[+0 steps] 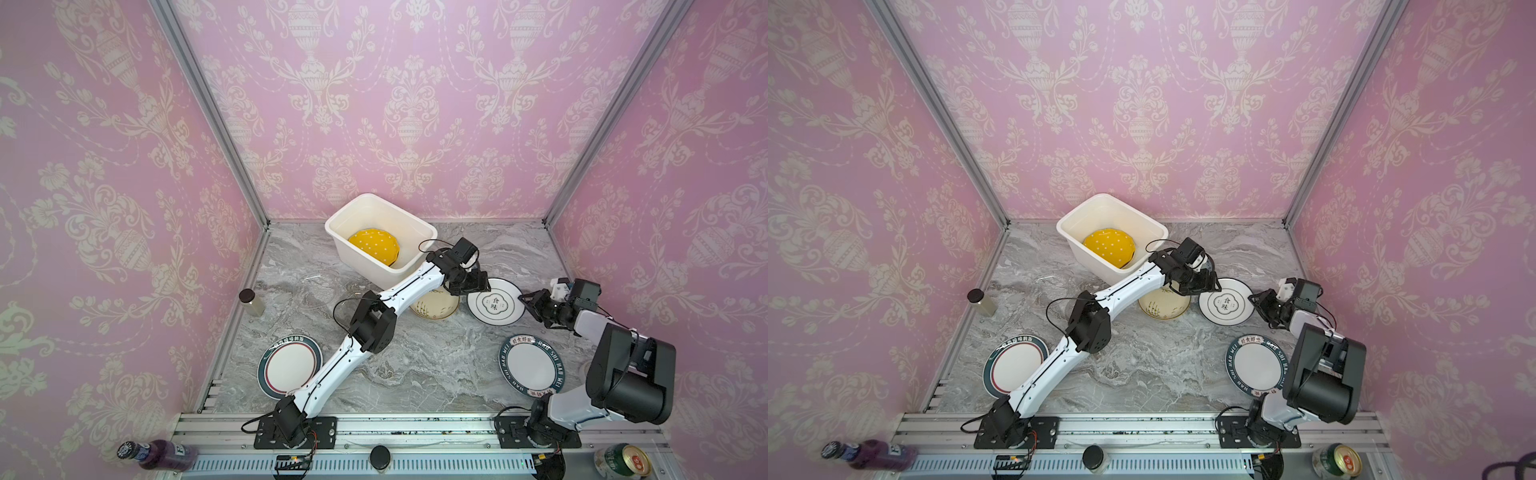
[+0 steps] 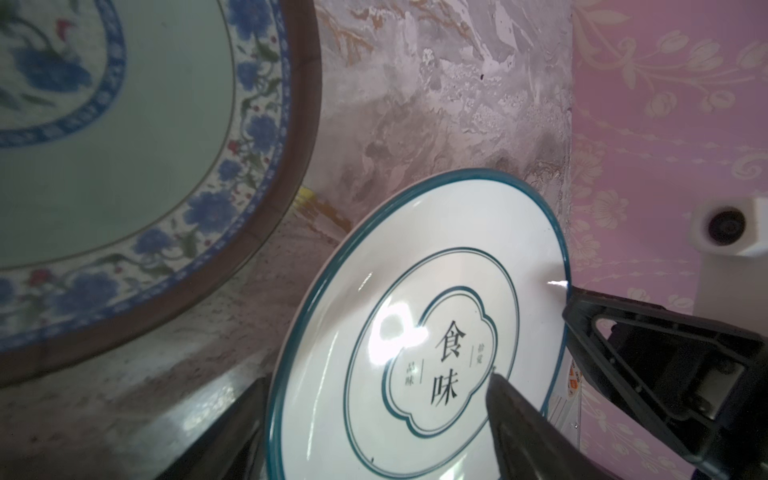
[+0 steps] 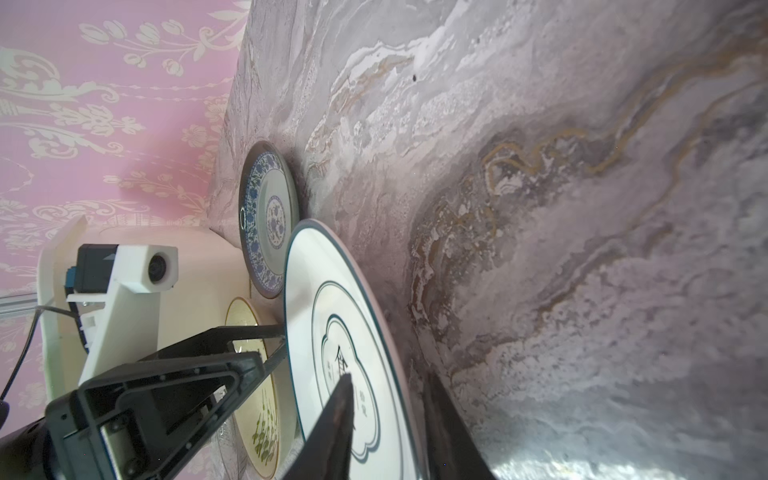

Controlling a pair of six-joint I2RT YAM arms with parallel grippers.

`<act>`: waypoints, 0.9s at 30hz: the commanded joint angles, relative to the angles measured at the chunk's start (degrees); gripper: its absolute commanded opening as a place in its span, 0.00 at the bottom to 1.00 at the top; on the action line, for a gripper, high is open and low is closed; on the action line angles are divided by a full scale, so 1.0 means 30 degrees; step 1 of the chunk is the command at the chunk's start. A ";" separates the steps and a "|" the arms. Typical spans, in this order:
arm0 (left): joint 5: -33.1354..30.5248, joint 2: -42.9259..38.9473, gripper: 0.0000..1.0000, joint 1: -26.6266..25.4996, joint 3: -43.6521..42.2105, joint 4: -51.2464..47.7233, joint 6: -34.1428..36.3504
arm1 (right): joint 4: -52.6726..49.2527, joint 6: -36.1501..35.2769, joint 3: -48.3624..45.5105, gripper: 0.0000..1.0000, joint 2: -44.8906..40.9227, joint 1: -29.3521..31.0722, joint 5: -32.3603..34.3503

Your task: Place the plates into the plastic bin on the countertop

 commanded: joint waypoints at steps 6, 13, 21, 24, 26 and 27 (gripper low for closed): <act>0.1281 0.0255 0.81 -0.0583 0.0342 -0.0112 -0.0146 | -0.1992 -0.0643 0.0321 0.19 -0.0671 0.1064 -0.1706; 0.1272 0.0109 0.81 -0.0598 0.0331 -0.0109 -0.0093 | -0.2523 -0.0530 0.0548 0.12 -0.1299 0.1050 -0.1091; 0.1208 -0.0275 0.82 -0.0532 0.0328 -0.0558 0.0266 | -0.3619 -0.0284 0.1037 0.04 -0.2360 0.1060 -0.0161; 0.1142 -0.0564 0.83 -0.0418 0.0327 -0.0852 0.0533 | -0.3778 0.0305 0.1113 0.00 -0.2843 0.1045 0.0007; 0.1140 -0.0871 0.83 -0.0336 0.0322 -0.0900 0.0705 | -0.3707 0.0869 0.1177 0.00 -0.3186 0.1056 0.0011; 0.1093 -0.1014 0.84 -0.0270 0.0301 -0.0871 0.0768 | -0.3636 0.1208 0.1232 0.00 -0.3413 0.1049 -0.0043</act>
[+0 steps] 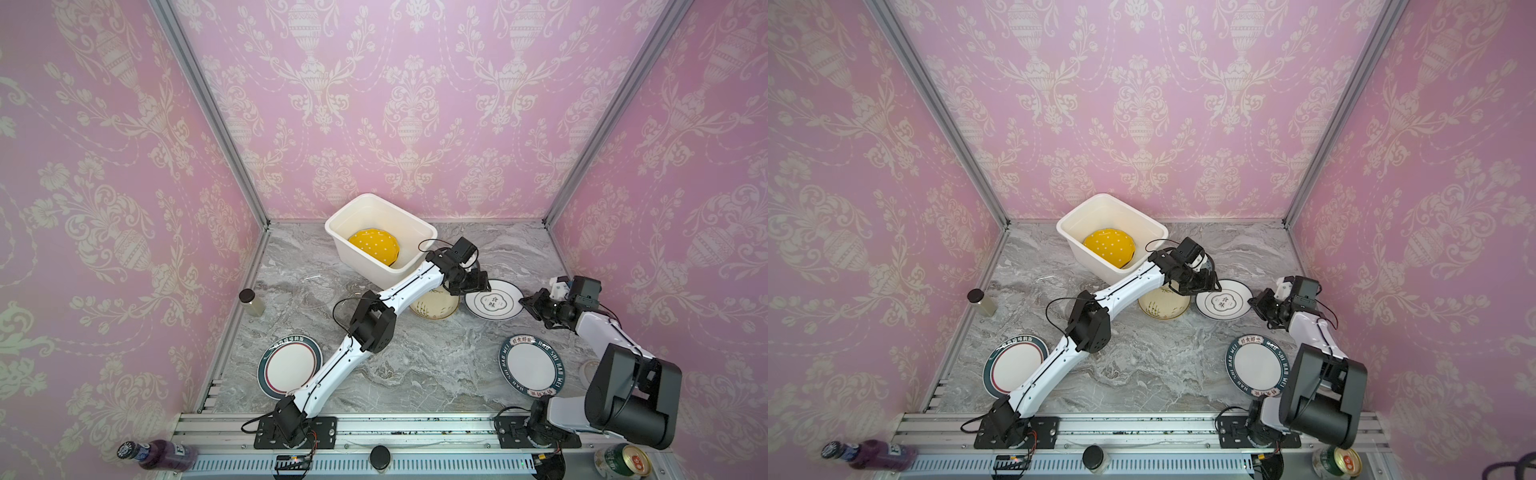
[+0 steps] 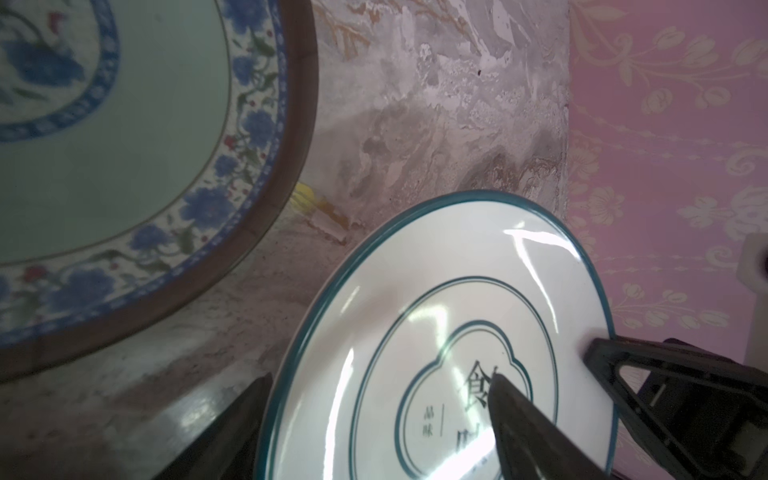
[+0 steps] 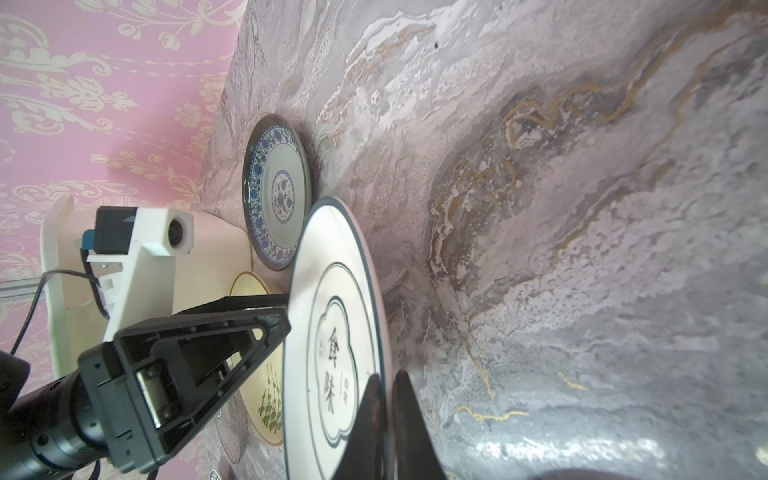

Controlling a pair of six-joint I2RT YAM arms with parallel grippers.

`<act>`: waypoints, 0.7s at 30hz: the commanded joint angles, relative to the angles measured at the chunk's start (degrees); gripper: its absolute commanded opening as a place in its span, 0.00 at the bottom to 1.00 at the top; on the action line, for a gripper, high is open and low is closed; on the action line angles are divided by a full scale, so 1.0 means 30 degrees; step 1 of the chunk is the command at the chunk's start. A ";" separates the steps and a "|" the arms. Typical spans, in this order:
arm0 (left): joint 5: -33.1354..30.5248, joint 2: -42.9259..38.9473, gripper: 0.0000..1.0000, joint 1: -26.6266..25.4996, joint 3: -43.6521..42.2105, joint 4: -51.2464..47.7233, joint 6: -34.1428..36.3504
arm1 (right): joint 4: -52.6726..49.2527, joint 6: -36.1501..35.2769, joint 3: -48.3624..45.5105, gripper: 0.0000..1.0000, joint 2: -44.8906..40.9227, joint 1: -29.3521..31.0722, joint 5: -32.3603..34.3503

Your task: Place the plates into the plastic bin on the countertop

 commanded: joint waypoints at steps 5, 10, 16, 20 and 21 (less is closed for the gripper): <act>0.0801 -0.2109 0.86 0.0128 0.0257 -0.0607 0.0941 | -0.1246 0.1923 0.2035 0.00 -0.1620 0.0262 -0.0975; 0.1456 -0.3468 0.84 0.0805 0.0249 -0.0972 0.1686 | -0.1286 0.3013 0.3279 0.00 -0.2118 0.0277 -0.1340; 0.2104 -0.5126 0.81 0.1233 0.0228 -0.1552 0.2004 | -0.0438 0.4572 0.4564 0.00 -0.2215 0.0262 -0.1969; 0.2775 -0.6180 0.77 0.1254 0.0226 -0.1347 0.1297 | -0.0478 0.4975 0.5278 0.00 -0.2488 0.0378 -0.2464; 0.2939 -0.6415 0.76 0.1270 0.0211 -0.1347 0.1164 | -0.0479 0.5048 0.5378 0.00 -0.2617 0.0448 -0.2543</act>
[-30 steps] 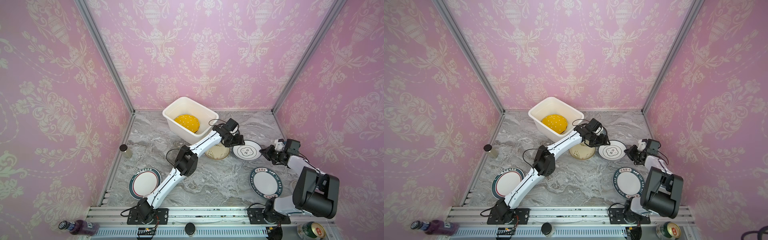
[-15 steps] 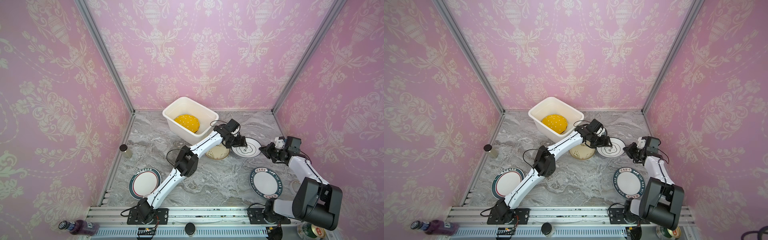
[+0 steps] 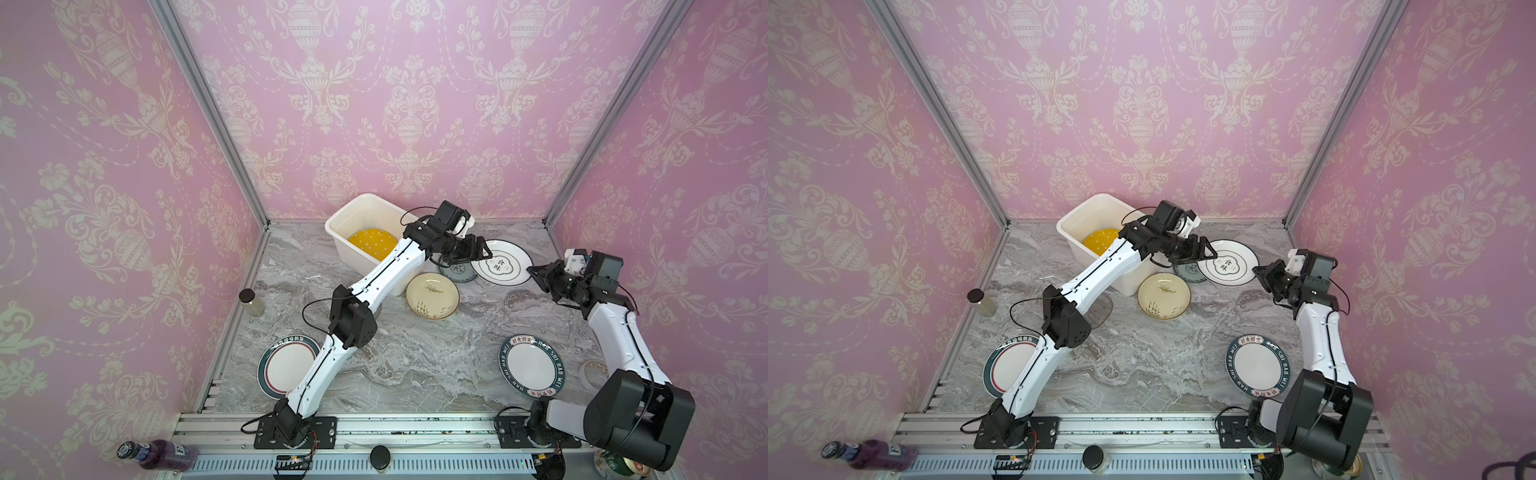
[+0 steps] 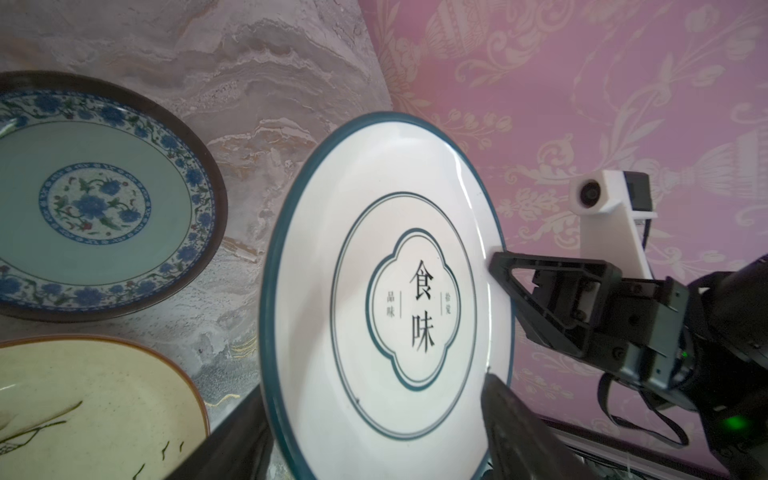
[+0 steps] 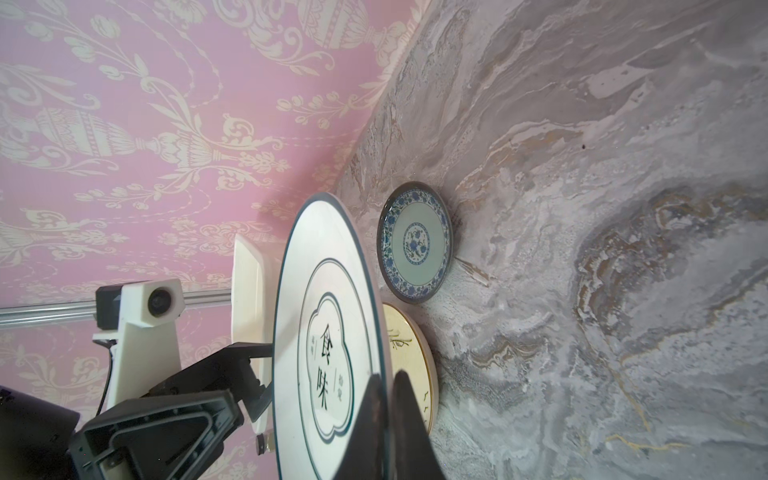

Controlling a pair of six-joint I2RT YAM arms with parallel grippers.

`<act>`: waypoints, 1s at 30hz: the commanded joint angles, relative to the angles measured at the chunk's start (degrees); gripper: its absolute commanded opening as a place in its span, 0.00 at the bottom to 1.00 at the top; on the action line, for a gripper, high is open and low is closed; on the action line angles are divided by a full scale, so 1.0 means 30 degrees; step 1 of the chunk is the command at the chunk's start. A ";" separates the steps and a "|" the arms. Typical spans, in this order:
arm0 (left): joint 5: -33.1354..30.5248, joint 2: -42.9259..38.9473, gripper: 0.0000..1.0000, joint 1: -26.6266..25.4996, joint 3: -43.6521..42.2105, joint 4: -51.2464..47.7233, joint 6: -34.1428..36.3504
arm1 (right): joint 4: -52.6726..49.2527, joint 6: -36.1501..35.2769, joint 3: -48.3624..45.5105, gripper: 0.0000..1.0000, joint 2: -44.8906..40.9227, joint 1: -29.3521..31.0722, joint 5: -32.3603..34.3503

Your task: Place the plates into the plastic bin on the countertop

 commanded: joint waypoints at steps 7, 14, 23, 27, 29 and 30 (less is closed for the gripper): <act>0.1420 -0.2550 0.72 -0.0165 0.0198 -0.1960 -0.0056 | 0.1586 0.2208 0.0939 0.00 -0.1933 0.0664 -0.1536; 0.1272 -0.3928 0.59 -0.0188 -0.0152 -0.2883 -0.0267 | 0.2679 0.3963 0.1013 0.00 -0.3077 0.1310 -0.1787; 0.0708 -0.7865 0.39 -0.0160 -0.5458 0.1040 -0.1954 | 0.1937 0.4447 0.1601 0.00 -0.4142 0.1479 -0.2172; 0.0339 -0.9483 0.28 -0.0141 -0.8729 0.3466 -0.2958 | 0.2049 0.4879 0.1513 0.00 -0.4490 0.1948 -0.2306; 0.0246 -1.0272 0.24 -0.0049 -1.0513 0.5061 -0.3720 | 0.1879 0.4913 0.1530 0.00 -0.4672 0.2283 -0.2410; 0.0171 -1.0567 0.23 -0.0026 -1.1183 0.5693 -0.4049 | 0.1745 0.4900 0.1545 0.00 -0.4728 0.2415 -0.2388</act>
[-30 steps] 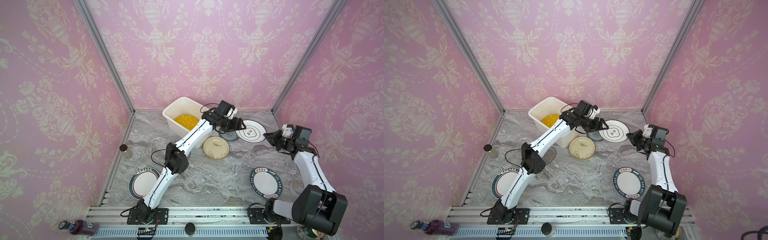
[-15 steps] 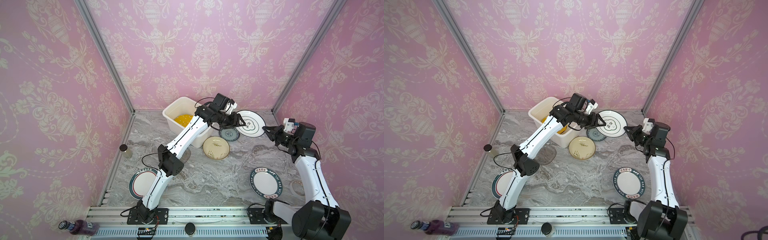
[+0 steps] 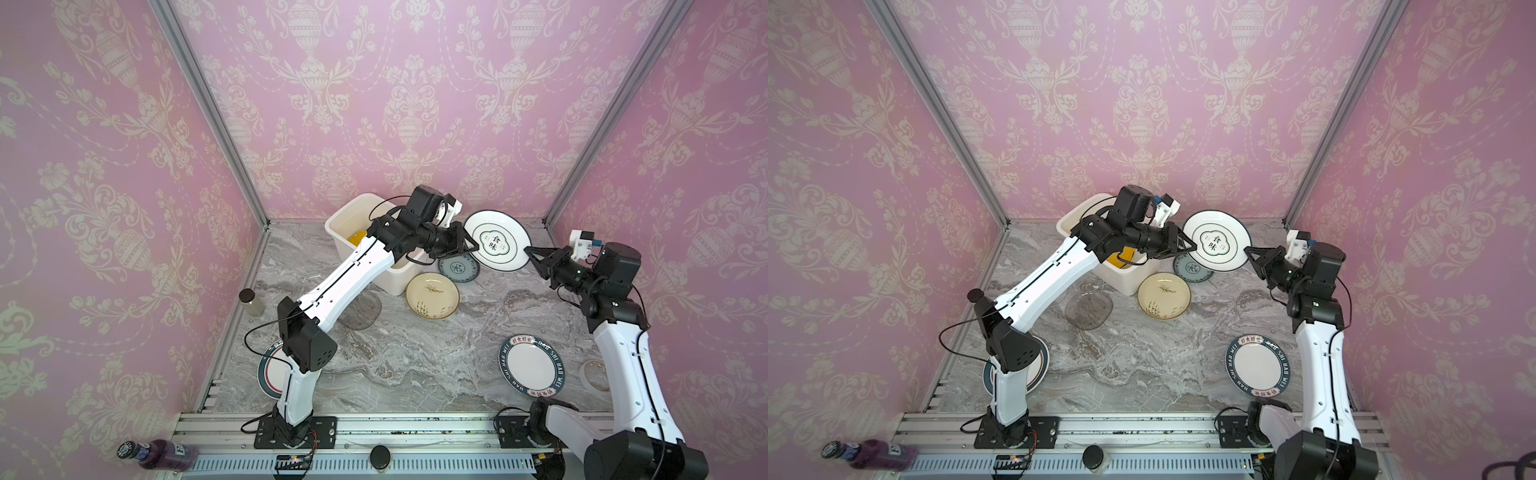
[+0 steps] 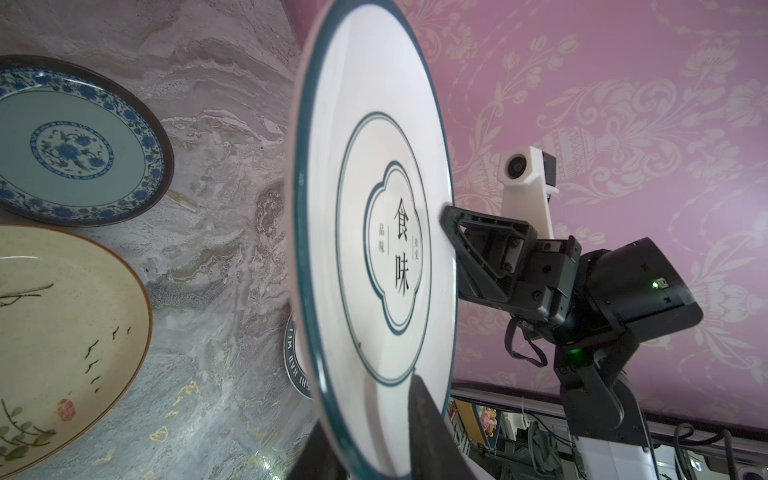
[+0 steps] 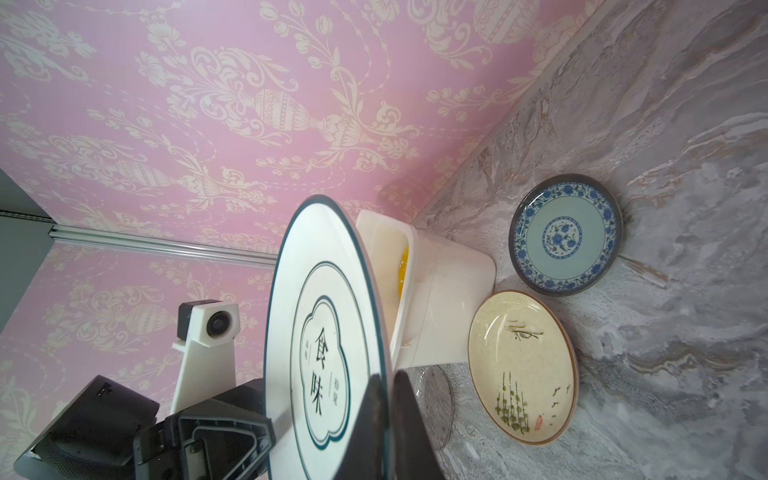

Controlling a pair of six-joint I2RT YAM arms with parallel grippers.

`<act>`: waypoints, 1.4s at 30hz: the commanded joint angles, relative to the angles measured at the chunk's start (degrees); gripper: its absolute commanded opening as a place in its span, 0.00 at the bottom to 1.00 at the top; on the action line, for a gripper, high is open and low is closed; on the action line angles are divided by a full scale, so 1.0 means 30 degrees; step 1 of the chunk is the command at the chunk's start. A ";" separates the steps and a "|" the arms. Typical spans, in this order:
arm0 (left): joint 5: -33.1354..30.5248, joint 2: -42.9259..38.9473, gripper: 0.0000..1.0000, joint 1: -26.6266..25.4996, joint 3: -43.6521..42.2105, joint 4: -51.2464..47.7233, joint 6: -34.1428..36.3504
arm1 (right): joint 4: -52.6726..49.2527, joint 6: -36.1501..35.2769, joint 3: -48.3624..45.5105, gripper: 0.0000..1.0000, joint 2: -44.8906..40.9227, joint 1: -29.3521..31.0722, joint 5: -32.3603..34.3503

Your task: Place the plates into the plastic bin on the countertop

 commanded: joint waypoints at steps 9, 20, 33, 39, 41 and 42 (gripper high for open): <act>-0.0999 -0.2771 0.04 0.0303 -0.5232 0.6024 -0.2856 | -0.0103 0.0710 0.0586 0.00 -0.1120 0.1544 -0.0643; -0.0222 -0.3391 0.00 0.0851 -0.5636 0.5849 -0.3383 | 0.2803 0.1268 0.0583 0.30 -0.0188 0.1753 -0.2948; 0.3086 -0.4581 0.00 0.1934 -0.6505 0.4091 -0.4020 | 0.3782 0.0687 0.1283 0.30 0.0712 0.2290 -0.4934; 0.3017 -0.4904 0.00 0.1900 -0.7012 0.4230 -0.4159 | 0.3814 0.0608 0.1652 0.22 0.1297 0.3048 -0.4055; 0.2836 -0.4988 0.00 0.1886 -0.7183 0.4159 -0.4001 | 0.3727 0.0533 0.1868 0.19 0.1476 0.3206 -0.3831; 0.2831 -0.5013 0.00 0.1897 -0.7239 0.4188 -0.4006 | 0.3679 0.0484 0.1959 0.18 0.1532 0.3306 -0.3746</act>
